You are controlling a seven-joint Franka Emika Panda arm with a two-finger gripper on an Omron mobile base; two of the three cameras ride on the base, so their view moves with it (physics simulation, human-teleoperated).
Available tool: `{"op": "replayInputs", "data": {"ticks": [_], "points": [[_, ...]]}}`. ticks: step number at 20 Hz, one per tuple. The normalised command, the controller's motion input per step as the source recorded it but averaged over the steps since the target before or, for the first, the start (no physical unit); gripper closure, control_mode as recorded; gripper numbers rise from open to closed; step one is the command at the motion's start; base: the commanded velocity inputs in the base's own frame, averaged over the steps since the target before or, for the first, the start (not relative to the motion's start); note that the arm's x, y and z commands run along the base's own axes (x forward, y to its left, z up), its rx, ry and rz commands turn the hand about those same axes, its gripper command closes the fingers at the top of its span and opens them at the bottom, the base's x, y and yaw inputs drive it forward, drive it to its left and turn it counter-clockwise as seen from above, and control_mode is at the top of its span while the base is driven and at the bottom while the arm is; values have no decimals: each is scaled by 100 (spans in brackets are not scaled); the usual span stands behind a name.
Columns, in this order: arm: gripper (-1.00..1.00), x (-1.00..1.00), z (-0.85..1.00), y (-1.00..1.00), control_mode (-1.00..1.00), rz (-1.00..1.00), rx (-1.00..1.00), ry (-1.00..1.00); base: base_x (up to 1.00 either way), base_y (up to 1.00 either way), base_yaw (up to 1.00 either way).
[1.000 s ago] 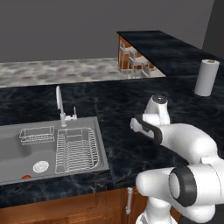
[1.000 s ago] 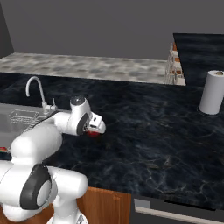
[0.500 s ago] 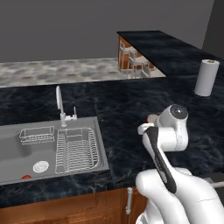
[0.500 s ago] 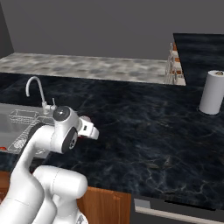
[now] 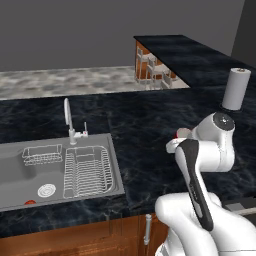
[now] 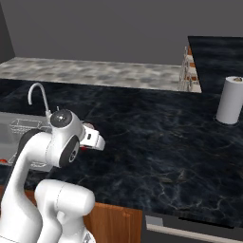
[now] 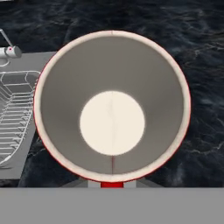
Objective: Clear the mugs and bowl far away from the sink.
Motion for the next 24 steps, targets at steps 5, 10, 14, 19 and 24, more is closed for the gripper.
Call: {"op": "replayInputs", "data": {"ticks": [5,10,14,19,24], "points": [[100,0,0,0,100,0,0,0,-4,0,0],[100,0,0,0,100,0,0,0,-69,0,0],[100,0,0,0,100,0,0,0,-100,0,0],[100,0,0,0,100,0,0,0,-99,2,4],[100,0,0,0,100,0,0,0,-64,18,13]]}}
